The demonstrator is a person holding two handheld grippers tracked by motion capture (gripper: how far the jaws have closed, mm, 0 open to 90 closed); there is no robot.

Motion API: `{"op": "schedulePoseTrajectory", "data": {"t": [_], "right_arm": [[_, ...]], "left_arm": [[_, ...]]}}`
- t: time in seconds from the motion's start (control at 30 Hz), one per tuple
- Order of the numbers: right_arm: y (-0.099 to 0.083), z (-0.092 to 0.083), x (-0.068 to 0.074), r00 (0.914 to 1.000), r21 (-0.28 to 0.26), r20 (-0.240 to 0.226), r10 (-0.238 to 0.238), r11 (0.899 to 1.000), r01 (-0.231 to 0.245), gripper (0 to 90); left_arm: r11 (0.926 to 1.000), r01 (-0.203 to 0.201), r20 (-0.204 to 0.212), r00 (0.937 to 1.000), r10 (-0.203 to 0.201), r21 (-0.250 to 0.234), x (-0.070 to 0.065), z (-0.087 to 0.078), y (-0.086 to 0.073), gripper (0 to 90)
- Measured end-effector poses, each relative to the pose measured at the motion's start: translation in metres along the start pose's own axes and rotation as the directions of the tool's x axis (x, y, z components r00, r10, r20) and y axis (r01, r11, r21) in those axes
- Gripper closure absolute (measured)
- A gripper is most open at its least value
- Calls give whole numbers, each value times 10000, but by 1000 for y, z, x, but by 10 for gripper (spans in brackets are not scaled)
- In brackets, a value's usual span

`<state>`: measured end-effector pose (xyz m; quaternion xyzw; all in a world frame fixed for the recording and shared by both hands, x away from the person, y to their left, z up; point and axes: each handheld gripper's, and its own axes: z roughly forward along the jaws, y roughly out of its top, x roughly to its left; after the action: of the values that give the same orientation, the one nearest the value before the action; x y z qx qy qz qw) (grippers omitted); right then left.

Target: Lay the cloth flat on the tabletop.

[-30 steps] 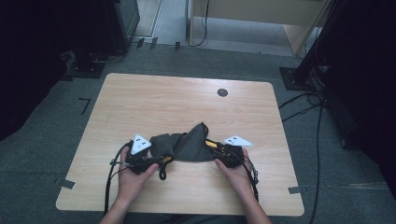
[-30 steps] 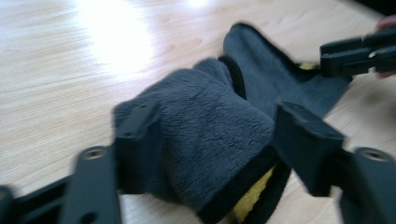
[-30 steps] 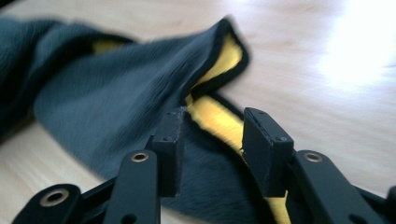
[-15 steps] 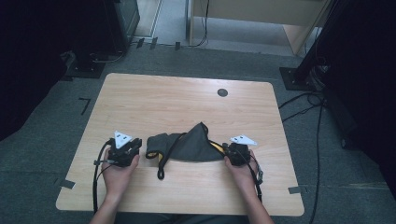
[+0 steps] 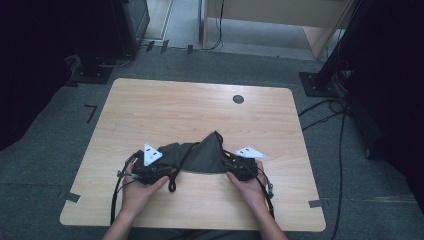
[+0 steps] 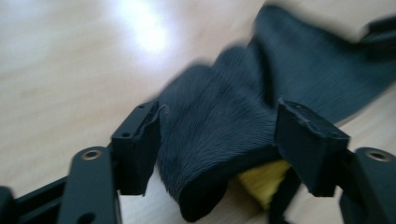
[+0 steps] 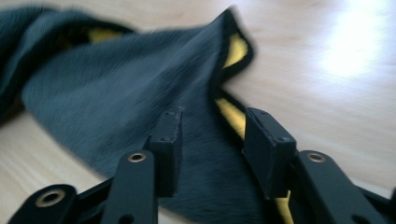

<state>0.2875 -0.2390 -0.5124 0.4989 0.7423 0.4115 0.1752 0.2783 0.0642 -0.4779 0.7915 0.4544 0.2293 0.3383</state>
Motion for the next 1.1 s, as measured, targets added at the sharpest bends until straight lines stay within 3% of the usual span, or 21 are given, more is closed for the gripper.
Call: {"op": "schedulePoseTrajectory", "data": {"t": [0.03,0.1,0.13,0.23,0.37,0.43,0.47,0.53,0.6,0.63,0.67,0.7,0.73,0.8,0.83,0.87,0.9,1.0,1.03,1.07,1.1], "right_arm": [[-1,2,2,9999,136,41,-163,9998,162,749],[-3,5,3,9989,425,216,-414,9983,405,875],[-3,5,2,9986,473,306,-428,9980,413,900],[-1,4,-4,9988,487,442,-231,9986,209,900],[-1,-1,-16,9957,412,929,11,9991,-49,900],[-1,-4,-23,9889,393,1487,59,9992,-118,900],[-1,-6,-27,9858,351,1667,220,9990,-282,900],[-2,-9,-35,9811,195,1788,744,9967,-791,892],[-2,-12,-38,9824,-5,1591,980,9951,-992,842],[-1,-13,-38,9839,-111,1491,984,9951,-978,819],[-1,-14,-36,9860,-222,1386,926,9957,-904,790],[0,-15,-34,9874,-325,1348,825,9964,-788,765],[1,-16,-30,9889,-428,1259,795,9963,-746,747],[3,-17,-22,9932,-614,990,613,9966,-554,697],[3,-16,-18,9952,-672,841,506,9967,-450,667],[4,-15,-14,9971,-654,677,357,9974,-313,635],[4,-13,-9,9983,-552,526,260,9982,-231,597],[1,-4,1,9987,6,493,-86,10000,86,542],[-1,0,3,9984,185,559,-119,9998,108,548],[-2,2,4,9983,302,575,-100,9995,83,568],[-2,2,4,9983,302,575,-100,9995,83,568]], "left_arm": [[9999,121,-246,9996,-122,-40,3,1,-3,405],[9985,486,-289,9984,-494,-260,13,-1,-5,607],[9970,671,-236,9974,-681,-374,18,-3,-6,717],[9908,1143,1,9934,-1146,-724,36,-12,-7,866],[9755,1879,85,9821,-1882,-1141,56,-23,-8,900],[9641,2254,741,9734,-2168,-1407,61,-29,-8,856],[9630,2245,1263,9702,-2066,-1493,61,-31,-7,822],[9752,1755,2065,9676,-1455,-1350,53,-33,-1,754],[9865,1030,2217,9724,-728,-1276,37,-33,3,687],[9879,769,2171,9751,-463,-1346,29,-33,5,651],[9863,533,2060,9783,-202,-1564,19,-34,5,649],[9818,282,2111,9774,123,-1876,9,-36,5,648],[9789,-137,2259,9723,607,-2041,-1,-36,5,641],[9766,-1176,1878,9705,1515,-1799,-22,-32,6,625],[9766,-1473,1652,9710,1729,-1565,-29,-28,5,615],[9766,-1473,1652,9710,1729,-1565,-29,-28,5,593],[9828,-1568,1066,9802,1669,-975,-35,-15,1,554],[9905,-1375,270,9901,1376,-64,-32,3,-7,426],[9905,-1375,270,9901,1376,-64,-32,3,-7,391],[9916,-1282,-182,9915,1285,185,-27,11,-13,381],[9916,-1282,-182,9915,1285,185,-27,11,-13,381]]}}
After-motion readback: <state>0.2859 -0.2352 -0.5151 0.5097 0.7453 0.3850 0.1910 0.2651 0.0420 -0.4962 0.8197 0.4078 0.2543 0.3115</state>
